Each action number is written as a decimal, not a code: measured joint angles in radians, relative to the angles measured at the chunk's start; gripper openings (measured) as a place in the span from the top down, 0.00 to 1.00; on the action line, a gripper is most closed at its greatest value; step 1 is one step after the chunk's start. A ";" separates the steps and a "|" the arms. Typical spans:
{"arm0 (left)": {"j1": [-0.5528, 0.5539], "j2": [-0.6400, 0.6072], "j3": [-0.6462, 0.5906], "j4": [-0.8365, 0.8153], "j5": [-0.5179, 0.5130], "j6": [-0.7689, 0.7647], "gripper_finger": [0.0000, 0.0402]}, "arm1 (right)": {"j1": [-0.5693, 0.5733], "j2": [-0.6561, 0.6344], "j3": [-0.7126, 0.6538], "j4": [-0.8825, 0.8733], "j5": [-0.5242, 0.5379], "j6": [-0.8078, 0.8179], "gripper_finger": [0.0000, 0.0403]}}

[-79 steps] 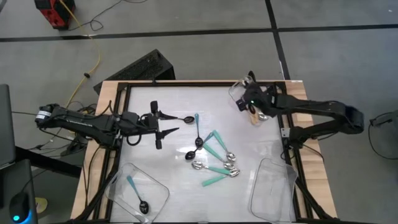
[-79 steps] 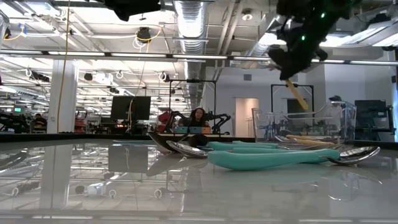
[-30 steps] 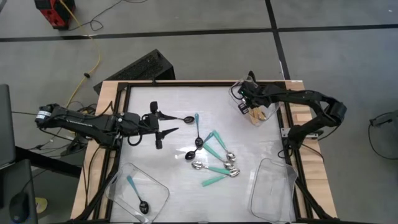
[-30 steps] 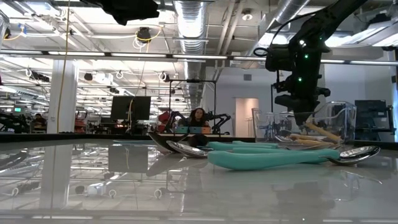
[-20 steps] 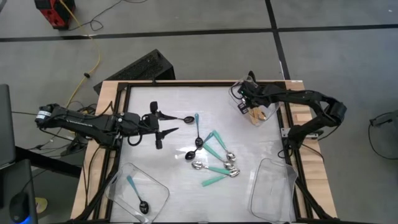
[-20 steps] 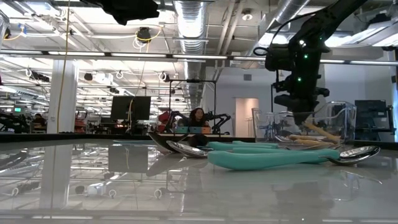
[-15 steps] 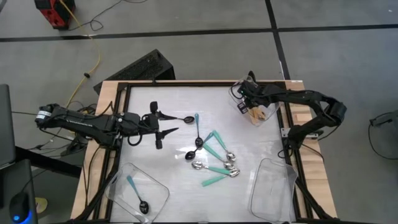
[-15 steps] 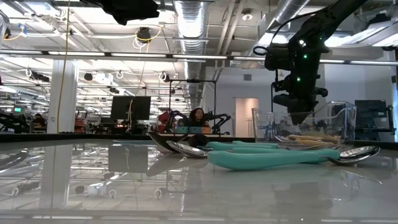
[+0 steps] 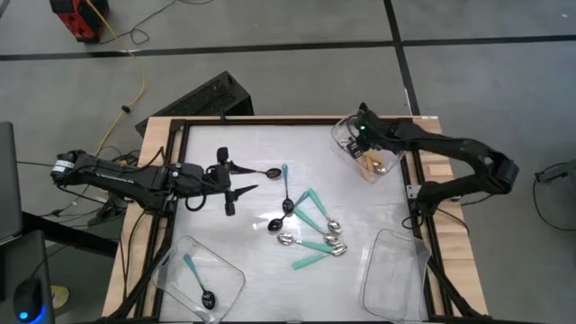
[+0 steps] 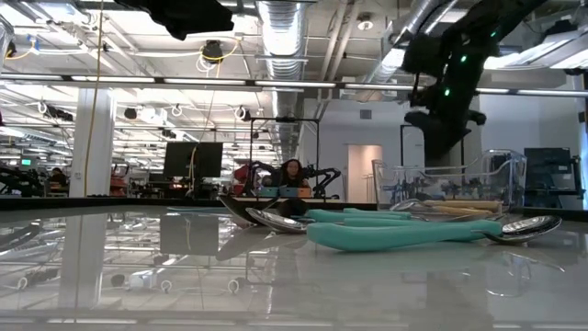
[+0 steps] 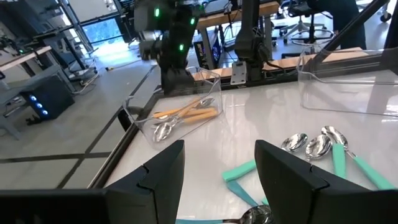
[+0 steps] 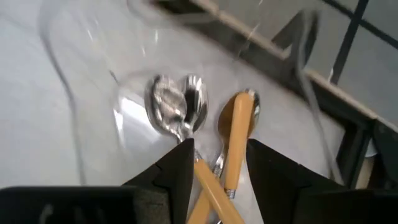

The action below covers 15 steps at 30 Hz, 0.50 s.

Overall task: Sort silverware by color (type)
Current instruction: Put the blue spoon into the bottom left transparent bin

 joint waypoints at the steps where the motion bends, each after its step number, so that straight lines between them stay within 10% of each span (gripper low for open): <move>1: 0.000 0.000 0.000 0.000 0.000 -0.001 0.54 | 0.002 -0.029 0.000 0.001 -0.006 0.000 0.58; 15: 0.000 0.000 0.000 0.005 0.184 -0.062 0.54 | 0.197 -0.472 0.000 0.065 -0.320 0.002 0.59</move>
